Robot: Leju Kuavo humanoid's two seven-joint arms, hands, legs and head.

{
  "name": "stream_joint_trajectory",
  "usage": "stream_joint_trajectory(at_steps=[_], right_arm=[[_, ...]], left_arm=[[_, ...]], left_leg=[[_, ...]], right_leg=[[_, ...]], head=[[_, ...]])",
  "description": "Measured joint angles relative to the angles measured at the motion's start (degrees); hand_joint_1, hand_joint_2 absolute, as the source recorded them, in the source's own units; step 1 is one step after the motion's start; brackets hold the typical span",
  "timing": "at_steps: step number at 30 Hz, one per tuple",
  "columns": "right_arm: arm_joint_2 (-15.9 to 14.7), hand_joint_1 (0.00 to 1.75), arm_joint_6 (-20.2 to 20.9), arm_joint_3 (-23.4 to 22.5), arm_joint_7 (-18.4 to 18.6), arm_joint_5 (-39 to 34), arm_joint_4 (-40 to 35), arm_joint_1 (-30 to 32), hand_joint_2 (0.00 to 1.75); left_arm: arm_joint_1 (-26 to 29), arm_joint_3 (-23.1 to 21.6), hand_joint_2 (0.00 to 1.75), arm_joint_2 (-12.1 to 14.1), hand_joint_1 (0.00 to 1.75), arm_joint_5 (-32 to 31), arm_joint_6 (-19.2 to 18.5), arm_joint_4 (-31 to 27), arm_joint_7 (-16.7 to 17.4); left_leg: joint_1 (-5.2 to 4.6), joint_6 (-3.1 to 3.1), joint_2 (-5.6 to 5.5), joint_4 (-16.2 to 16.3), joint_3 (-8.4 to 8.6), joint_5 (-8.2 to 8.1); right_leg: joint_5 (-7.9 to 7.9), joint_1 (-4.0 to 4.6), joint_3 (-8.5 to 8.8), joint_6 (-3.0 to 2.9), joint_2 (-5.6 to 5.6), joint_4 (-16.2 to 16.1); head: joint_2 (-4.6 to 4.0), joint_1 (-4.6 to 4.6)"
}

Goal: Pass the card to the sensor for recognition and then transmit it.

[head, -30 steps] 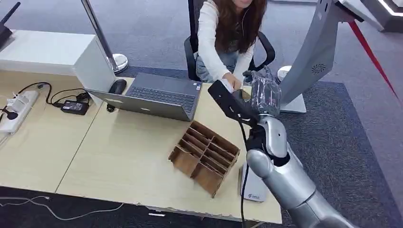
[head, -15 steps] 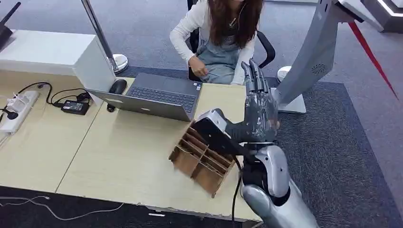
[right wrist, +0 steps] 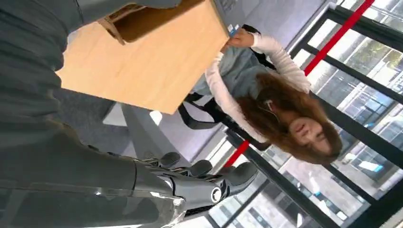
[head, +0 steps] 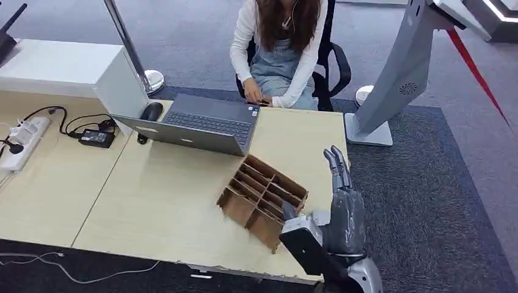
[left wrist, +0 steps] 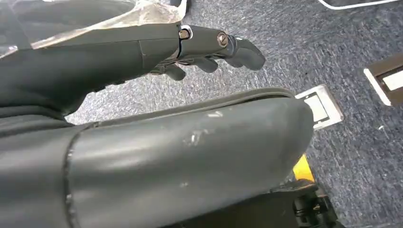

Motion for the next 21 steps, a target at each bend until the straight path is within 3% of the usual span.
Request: stream_joint_trajectory(at_steps=[2, 6, 10, 21], right_arm=[[-0.5, 0.00, -0.6, 0.0, 0.3, 1.9, -0.1, 0.4, 1.75], [-1.0, 0.00, 3.2, 0.0, 3.5, 7.4, -1.3, 0.4, 1.75], [-1.5, 0.00, 4.4, 0.1, 5.4, 8.7, -1.5, 0.3, 1.75], [-2.1, 0.00, 1.2, 0.6, 5.1, 5.8, 1.5, 0.7, 1.75]], left_arm=[[0.0, 0.0, 0.00, 0.0, 0.00, -0.4, 0.3, 0.0, 0.7], [0.0, -0.2, 0.00, 0.0, 0.00, -0.5, 0.8, -0.1, 1.4], [-0.1, -0.6, 0.00, -0.2, 0.00, -1.4, 1.0, -0.8, 1.4], [-0.1, -0.7, 0.00, -0.1, 0.00, -1.4, 0.7, -0.9, 1.4]], left_leg=[[0.00, 0.00, 0.00, 0.0, 0.00, 0.00], [0.00, 0.00, 0.01, 0.0, 0.00, 0.00], [0.00, 0.00, 0.02, 0.0, 0.00, 0.00], [0.00, 0.00, 0.01, 0.0, -0.01, 0.00]], right_leg=[[0.00, 0.00, 0.01, 0.00, 0.00, 0.0], [0.00, 0.00, 0.00, 0.00, 0.01, 0.0], [0.00, 0.00, 0.00, 0.00, 0.01, 0.0], [0.00, 0.00, 0.00, 0.00, 0.00, 0.0]], head=[[0.00, 0.00], [0.00, 0.00], [0.00, 0.00], [0.00, 0.00]])
